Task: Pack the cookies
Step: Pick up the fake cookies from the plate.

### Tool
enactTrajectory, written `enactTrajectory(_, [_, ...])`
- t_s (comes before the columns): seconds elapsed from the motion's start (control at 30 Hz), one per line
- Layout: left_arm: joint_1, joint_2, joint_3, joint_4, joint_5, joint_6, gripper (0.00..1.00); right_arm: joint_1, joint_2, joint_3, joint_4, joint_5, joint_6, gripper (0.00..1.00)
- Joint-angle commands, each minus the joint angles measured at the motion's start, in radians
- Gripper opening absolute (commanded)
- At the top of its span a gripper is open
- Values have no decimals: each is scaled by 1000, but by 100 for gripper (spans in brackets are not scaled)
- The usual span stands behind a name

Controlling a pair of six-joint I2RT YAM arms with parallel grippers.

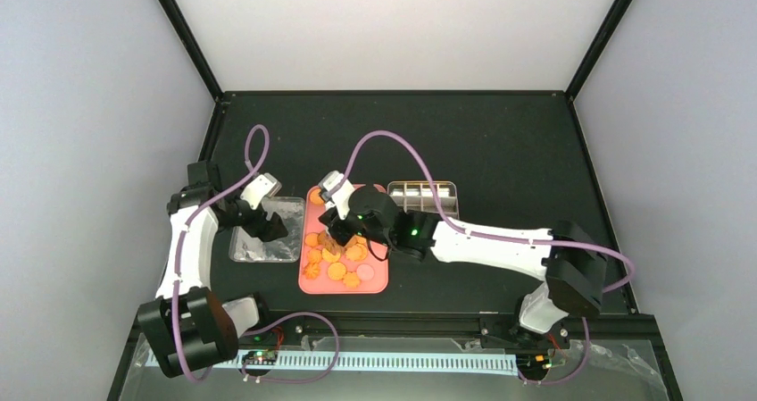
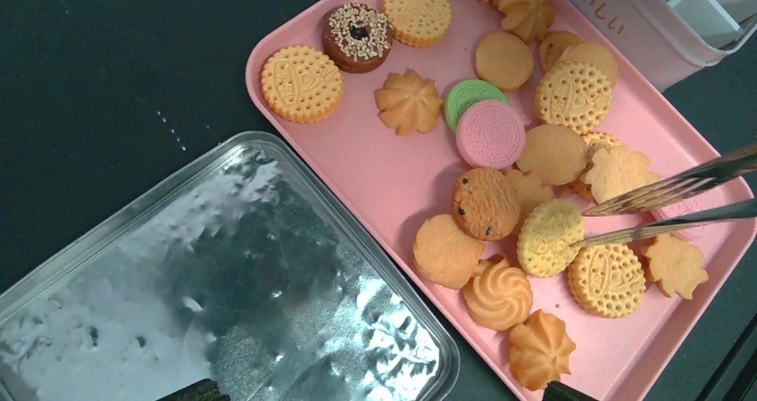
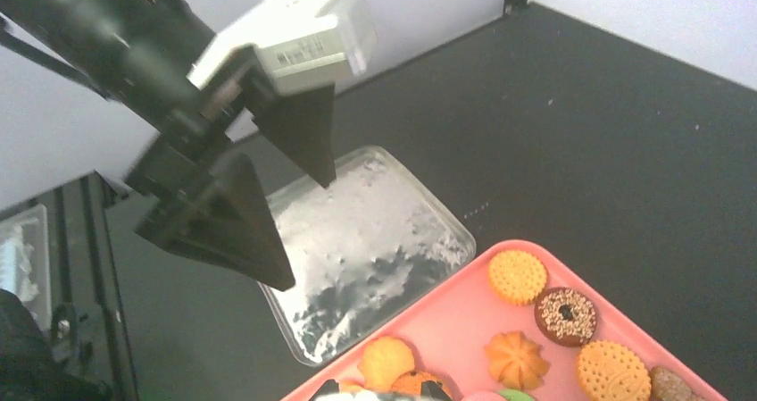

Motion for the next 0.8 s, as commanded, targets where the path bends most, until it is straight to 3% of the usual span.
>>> enactTrajectory(0.0, [2,-52,6,-43,20,50,95,10,43,14,52,0,-18,5])
enactTrajectory(0.17, [2,-81,-22,-31,12,71,95,25,69,0,81,24,-30,23])
enactTrajectory(0.4, [2,-81,-19,-39,28,55,95,44,77,-28,136,76,-56,35])
enactTrajectory(0.77, [2,-86,-21,-32,32,34,95,94,104,-26,172,218,-122,36])
